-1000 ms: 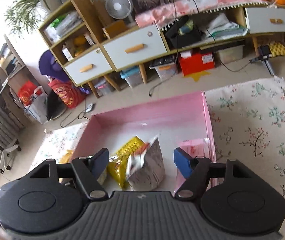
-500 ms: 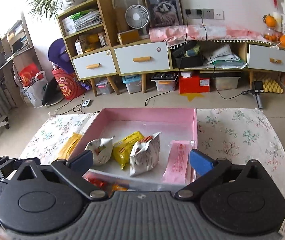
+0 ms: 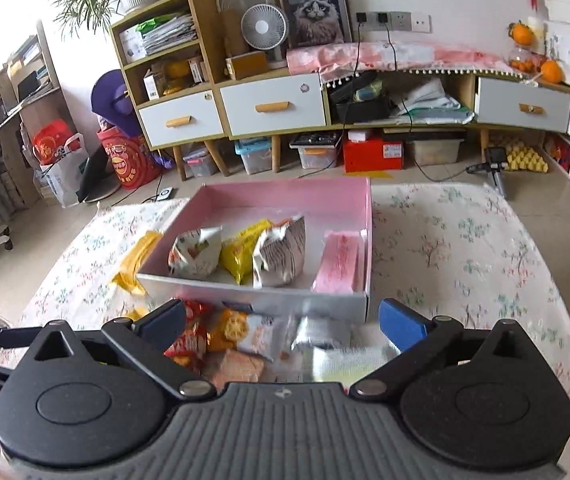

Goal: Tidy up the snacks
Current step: 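Grasp the yellow pillow pack with left tool while right tool grasps white-yellow biscuit pack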

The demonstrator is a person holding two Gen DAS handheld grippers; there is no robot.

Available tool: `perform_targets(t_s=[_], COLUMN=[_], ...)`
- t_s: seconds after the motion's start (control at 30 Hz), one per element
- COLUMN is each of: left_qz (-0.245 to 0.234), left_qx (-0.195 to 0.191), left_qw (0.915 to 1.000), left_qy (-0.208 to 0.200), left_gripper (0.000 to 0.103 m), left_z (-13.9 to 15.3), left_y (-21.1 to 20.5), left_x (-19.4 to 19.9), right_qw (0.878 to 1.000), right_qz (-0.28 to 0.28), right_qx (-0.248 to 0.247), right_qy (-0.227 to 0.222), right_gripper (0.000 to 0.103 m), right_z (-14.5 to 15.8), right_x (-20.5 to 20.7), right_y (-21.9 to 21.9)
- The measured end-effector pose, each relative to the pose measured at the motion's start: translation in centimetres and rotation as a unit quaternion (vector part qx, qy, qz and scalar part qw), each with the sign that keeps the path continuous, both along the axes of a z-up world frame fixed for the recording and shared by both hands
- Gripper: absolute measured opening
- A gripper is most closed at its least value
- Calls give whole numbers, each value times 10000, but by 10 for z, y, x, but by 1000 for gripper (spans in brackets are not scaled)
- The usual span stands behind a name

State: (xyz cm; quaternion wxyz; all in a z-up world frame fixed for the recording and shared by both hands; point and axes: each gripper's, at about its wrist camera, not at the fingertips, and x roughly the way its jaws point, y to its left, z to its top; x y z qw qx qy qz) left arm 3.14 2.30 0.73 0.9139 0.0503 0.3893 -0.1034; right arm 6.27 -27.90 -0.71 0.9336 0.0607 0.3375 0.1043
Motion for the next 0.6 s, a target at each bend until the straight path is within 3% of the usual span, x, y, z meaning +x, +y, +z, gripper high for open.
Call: perform_targets(t_s=[0.3,0.43,0.6], left_qz=[118,125,134], left_qx=[-211,-225,-468], left_qw=[9997,9994,9987], left_qy=[72,-211,-151], left_gripper=[100,100,100], left_z=[-11,-19,-32], left_y=[20,30,43], left_x=[1,0,10], right_qw=[9978,9985,9973], right_qz=[268,37,-302], right_qx=[-602,-478,-240], right_qy=[18,249,621], right_gripper=[103,103,103], right_z=[-16,-27,-46], right_x=[-9,-8,-1], right_y=[-1,-14,-31])
